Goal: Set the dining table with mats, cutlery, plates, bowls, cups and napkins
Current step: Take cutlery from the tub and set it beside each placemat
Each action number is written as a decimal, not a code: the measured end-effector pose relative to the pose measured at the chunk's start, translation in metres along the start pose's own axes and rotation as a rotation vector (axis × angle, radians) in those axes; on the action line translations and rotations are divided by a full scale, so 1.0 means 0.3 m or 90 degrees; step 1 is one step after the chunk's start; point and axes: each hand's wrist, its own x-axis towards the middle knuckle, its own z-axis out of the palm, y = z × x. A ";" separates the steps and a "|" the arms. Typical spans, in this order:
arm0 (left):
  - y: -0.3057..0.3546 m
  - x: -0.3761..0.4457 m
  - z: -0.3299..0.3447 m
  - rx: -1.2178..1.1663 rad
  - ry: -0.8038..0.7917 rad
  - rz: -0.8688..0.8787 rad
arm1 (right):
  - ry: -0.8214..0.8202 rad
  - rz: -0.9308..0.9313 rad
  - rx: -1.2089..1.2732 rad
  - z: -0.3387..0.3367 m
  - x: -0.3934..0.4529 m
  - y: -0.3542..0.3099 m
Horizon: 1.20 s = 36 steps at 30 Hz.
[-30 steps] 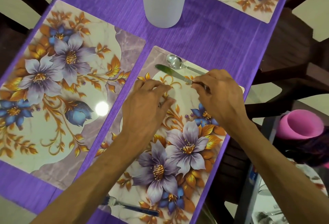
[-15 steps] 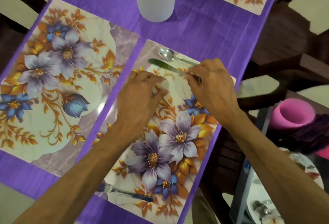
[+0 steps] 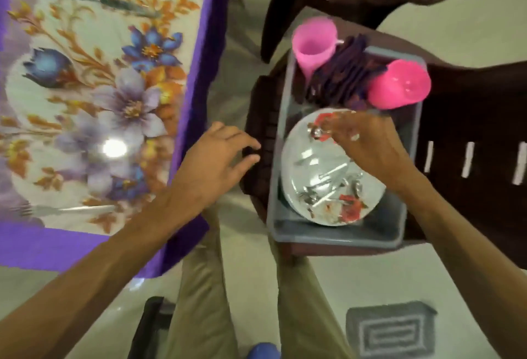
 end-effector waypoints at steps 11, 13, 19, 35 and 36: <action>0.228 0.163 0.545 0.090 -0.057 -0.105 | -0.101 0.203 -0.122 0.082 -0.339 0.458; 0.264 0.221 0.584 0.105 -0.050 -0.070 | -0.065 0.211 -0.112 0.113 -0.337 0.462; 0.306 0.304 0.696 0.312 -0.185 0.001 | -0.016 0.188 -0.034 0.147 -0.304 0.469; 0.359 0.293 0.692 0.336 -0.191 -0.126 | 0.079 0.049 0.020 0.170 -0.054 0.389; 0.346 0.278 0.696 0.351 -0.192 -0.115 | 0.069 0.008 -0.024 0.184 -0.012 0.374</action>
